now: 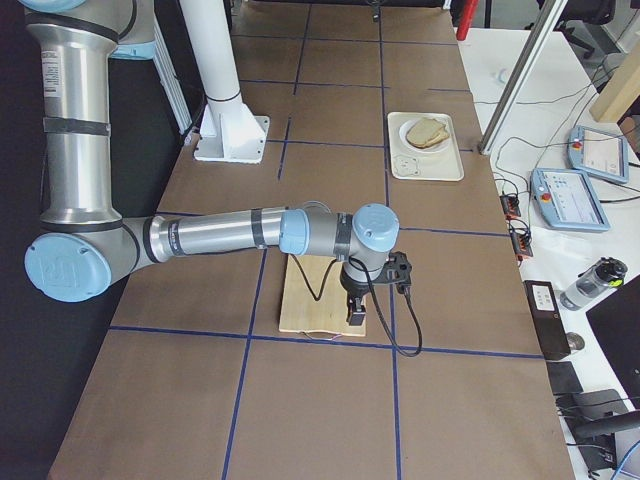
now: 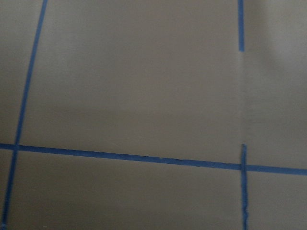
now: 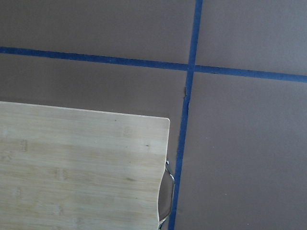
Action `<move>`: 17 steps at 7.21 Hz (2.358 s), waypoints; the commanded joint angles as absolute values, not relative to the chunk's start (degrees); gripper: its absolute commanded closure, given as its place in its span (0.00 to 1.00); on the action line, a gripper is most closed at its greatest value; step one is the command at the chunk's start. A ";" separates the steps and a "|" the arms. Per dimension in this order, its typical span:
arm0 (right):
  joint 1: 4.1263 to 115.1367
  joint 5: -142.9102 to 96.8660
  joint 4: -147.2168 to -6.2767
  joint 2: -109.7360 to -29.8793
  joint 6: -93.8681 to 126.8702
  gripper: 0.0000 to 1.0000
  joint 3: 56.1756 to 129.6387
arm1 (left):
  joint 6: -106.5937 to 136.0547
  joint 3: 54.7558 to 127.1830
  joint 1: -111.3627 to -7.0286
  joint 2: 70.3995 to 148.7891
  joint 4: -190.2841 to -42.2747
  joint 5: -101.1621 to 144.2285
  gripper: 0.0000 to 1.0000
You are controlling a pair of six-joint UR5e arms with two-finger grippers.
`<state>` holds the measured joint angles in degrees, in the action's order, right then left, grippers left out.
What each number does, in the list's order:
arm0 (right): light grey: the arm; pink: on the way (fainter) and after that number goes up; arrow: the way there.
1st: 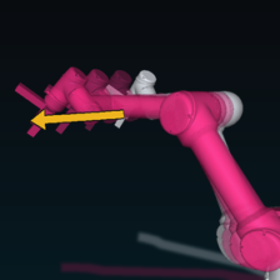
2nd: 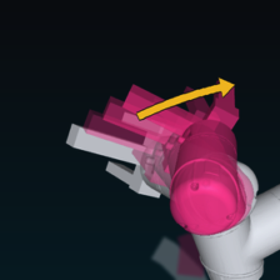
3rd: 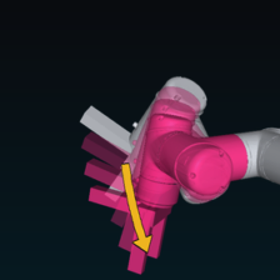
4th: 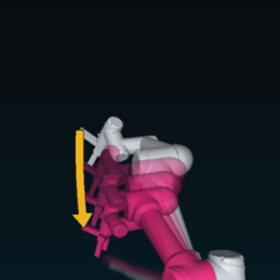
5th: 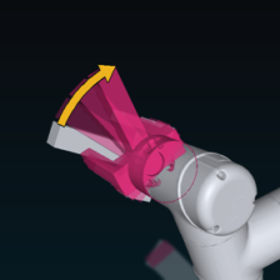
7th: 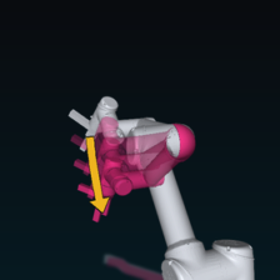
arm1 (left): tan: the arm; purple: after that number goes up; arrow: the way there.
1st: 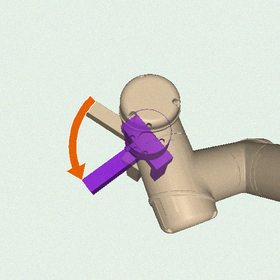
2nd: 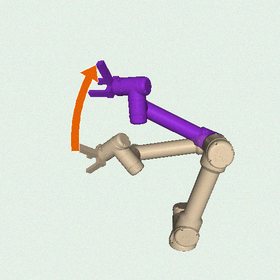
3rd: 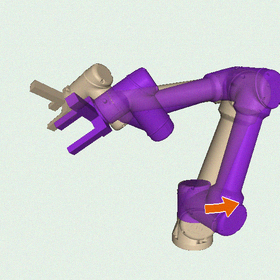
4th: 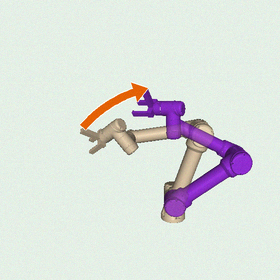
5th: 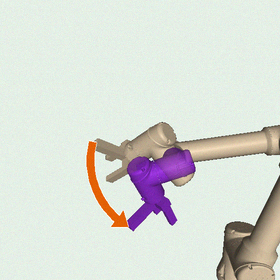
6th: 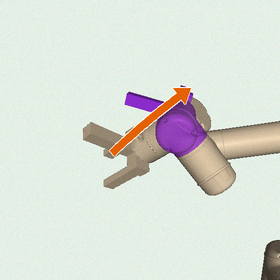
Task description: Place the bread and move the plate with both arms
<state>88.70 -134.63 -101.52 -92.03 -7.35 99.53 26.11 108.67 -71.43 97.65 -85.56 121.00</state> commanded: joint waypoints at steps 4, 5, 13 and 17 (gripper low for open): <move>91.93 -135.17 -96.33 -95.36 -7.40 0.00 98.17 | -6.31 94.13 -88.76 91.17 -82.79 132.70 0.00; 91.93 -135.18 -96.33 -95.27 -7.03 0.00 98.52 | -8.85 94.04 -89.12 88.71 -83.14 135.41 0.00; 91.85 -135.18 -96.33 -95.19 -5.89 0.00 97.82 | -8.17 93.26 -90.00 87.27 -85.34 132.93 0.00; 91.93 -135.18 -96.24 -95.01 -5.89 0.00 97.38 | -7.91 93.16 -90.79 87.45 -85.25 132.36 0.00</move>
